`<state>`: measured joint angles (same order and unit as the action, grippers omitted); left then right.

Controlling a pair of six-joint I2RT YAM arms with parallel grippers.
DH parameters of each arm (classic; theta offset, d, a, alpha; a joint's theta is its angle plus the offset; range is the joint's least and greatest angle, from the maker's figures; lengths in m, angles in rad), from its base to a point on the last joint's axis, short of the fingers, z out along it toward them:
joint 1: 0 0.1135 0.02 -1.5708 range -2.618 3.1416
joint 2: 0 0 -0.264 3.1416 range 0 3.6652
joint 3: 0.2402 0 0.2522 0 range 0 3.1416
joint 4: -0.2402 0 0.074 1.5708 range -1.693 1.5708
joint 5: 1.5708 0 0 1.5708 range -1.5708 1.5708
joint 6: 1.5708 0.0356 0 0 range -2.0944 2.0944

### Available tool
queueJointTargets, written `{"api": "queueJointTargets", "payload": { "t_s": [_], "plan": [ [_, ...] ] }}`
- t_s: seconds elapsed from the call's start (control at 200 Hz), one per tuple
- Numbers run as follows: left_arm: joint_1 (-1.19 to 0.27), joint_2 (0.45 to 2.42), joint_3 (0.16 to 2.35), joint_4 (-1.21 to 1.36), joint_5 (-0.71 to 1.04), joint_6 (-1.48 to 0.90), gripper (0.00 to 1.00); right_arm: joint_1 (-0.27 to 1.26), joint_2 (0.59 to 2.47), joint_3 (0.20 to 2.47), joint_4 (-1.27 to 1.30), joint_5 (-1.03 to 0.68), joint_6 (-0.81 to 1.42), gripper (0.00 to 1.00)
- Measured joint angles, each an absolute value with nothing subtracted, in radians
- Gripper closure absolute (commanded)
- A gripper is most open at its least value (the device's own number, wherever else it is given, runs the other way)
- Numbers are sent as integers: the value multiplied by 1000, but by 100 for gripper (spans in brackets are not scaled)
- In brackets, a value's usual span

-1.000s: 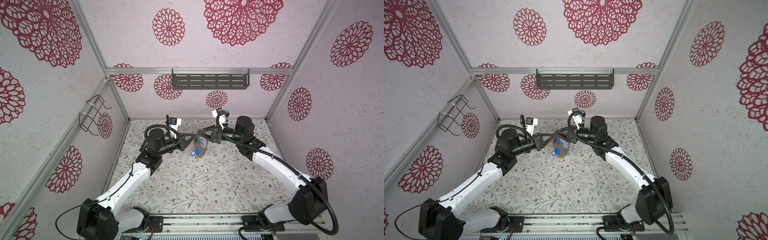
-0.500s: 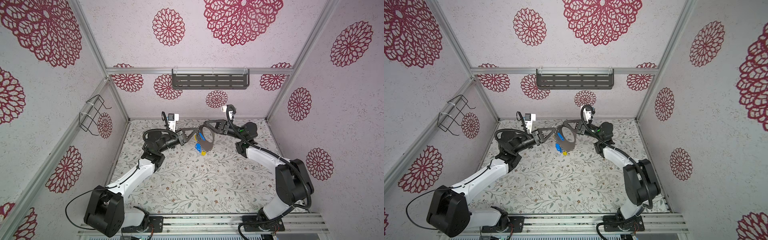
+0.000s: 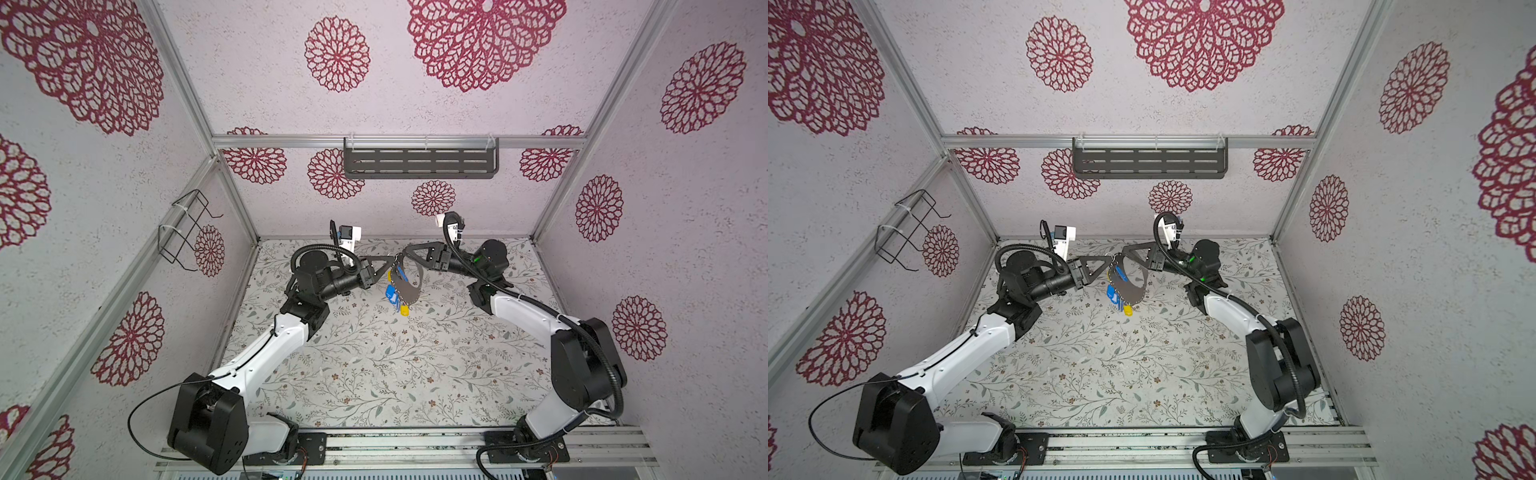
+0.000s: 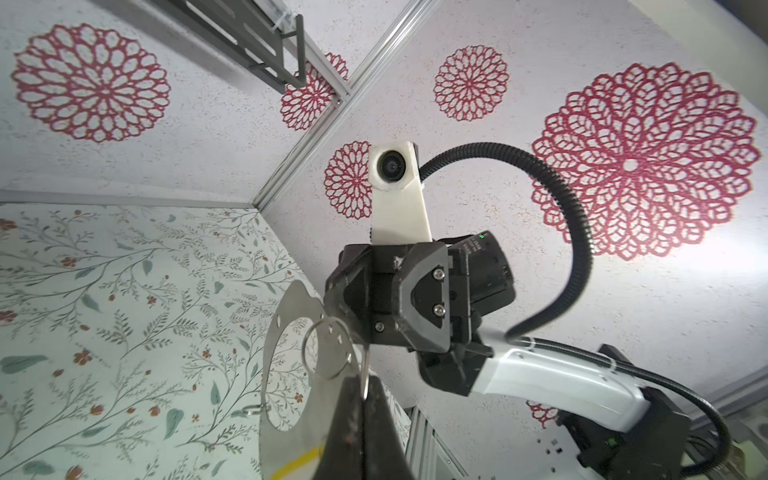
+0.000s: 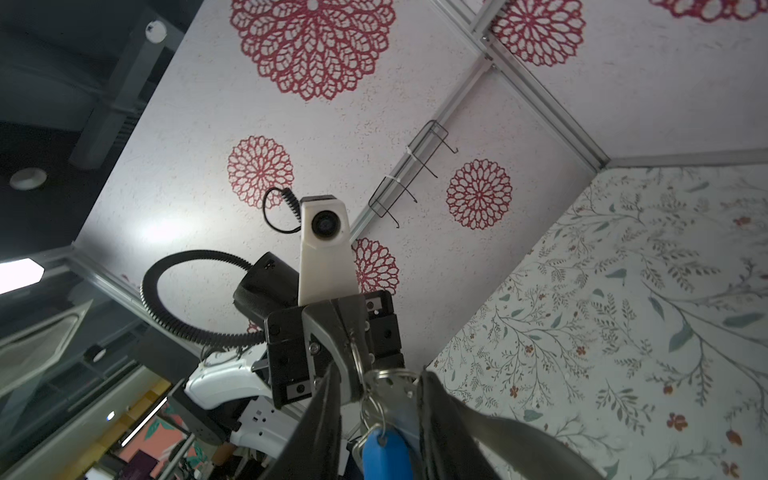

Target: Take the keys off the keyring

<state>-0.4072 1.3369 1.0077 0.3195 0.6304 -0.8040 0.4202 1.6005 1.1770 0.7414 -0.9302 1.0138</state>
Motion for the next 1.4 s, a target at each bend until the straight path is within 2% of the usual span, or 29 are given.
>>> {"api": "queueJointTargets", "payload": {
  "t_s": [0.095,0.195,0.31,0.425,0.595,0.726,0.931,1.176,1.261,1.326,1.396],
  "plan": [
    [-408,1319,1040,185,599,-702,100,426,1544,1297,361,-838,742,81],
    [-408,1309,1073,49,575,-559,100,429,1520,1434,76,-765,500,87],
    [-408,1306,1091,-49,546,-384,100,443,1524,1536,-147,-688,274,90],
    [-405,1305,1083,-88,512,-215,100,464,1541,1553,-257,-607,137,91],
    [-382,1279,1003,-80,601,88,100,493,1583,1544,-326,-613,45,83],
    [-356,1287,1011,-130,701,243,100,538,1597,1534,-355,-631,-4,82],
    [-317,1330,1068,-204,831,339,100,612,1586,1428,-294,-631,-42,88],
    [-294,1388,1136,-289,917,389,100,636,1501,1287,-175,-591,-56,88],
    [-291,1390,1144,-310,928,396,100,641,1467,1270,-136,-569,-60,80],
    [-288,1390,1145,-321,934,399,100,643,1440,1262,-119,-546,-63,69],
    [-285,1390,1146,-331,935,400,100,645,1412,1257,-107,-506,-76,69]
  ]
}}
